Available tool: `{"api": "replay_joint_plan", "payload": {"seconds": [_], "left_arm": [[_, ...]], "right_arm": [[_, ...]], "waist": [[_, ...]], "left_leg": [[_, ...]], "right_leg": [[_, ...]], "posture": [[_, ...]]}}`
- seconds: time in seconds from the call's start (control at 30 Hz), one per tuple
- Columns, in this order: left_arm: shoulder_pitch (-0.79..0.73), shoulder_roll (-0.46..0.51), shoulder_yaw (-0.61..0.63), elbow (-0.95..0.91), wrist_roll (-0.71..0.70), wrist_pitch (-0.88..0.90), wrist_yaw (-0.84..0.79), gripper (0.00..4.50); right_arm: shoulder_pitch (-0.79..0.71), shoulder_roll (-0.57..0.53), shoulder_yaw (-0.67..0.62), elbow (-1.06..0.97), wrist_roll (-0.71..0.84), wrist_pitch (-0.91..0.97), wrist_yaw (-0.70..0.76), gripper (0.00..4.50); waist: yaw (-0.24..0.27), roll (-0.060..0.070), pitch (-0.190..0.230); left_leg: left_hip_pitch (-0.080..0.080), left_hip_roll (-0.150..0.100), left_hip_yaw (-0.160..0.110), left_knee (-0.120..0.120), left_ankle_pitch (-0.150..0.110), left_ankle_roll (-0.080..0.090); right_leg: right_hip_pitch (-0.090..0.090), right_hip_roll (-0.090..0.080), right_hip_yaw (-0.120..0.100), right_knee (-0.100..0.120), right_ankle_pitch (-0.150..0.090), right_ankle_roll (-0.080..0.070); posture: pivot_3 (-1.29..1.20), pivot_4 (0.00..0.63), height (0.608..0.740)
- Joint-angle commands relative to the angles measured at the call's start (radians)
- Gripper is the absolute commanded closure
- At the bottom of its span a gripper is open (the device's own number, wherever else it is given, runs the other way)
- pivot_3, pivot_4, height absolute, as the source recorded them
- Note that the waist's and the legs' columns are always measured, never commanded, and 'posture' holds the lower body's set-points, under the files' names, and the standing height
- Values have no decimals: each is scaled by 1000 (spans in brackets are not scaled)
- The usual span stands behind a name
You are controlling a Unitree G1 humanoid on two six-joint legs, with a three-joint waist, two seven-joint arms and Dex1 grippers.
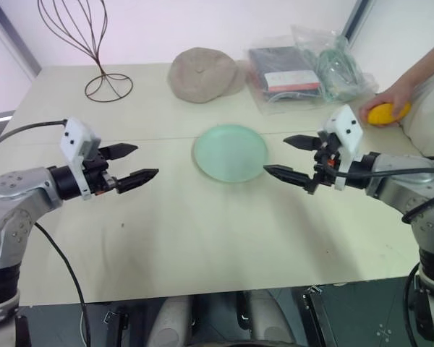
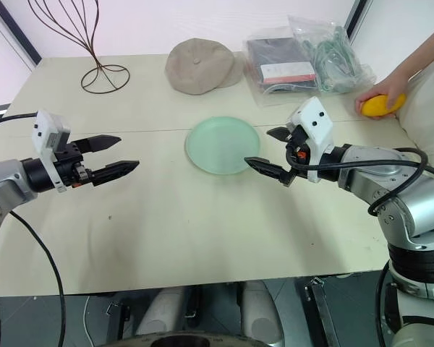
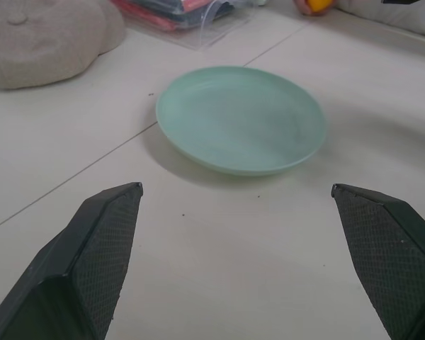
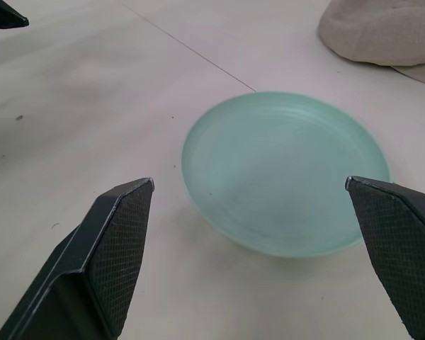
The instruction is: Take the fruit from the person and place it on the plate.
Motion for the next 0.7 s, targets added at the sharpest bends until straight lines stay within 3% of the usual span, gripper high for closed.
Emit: {"api": "replay_joint_plan", "payload": {"seconds": [0.03, 0.47, 0.7], "left_arm": [[-18, 2, 5, -8, 3, -16, 2, 0], [-29, -15, 5, -4, 10, -21, 24, 0], [-50, -43, 8, 17, 23, -27, 49, 0]], "right_arm": [[-7, -14, -27, -36, 3, -19, 0, 62], [-28, 0, -19, -31, 0, -20, -22, 62], [-90, 62, -18, -32, 27, 2, -80, 62]], "waist": [[0, 0, 0], [0, 0, 0], [-1, 0, 0]], "left_leg": [[0, 0, 0, 0, 0, 0], [0, 0, 0, 0, 0, 0], [0, 0, 0, 0, 0, 0]], "right_leg": [[0, 0, 0, 0, 0, 0], [0, 0, 0, 0, 0, 0], [0, 0, 0, 1, 0, 0]], "posture": [[0, 150, 740], [0, 150, 740], [0, 150, 740]]}}
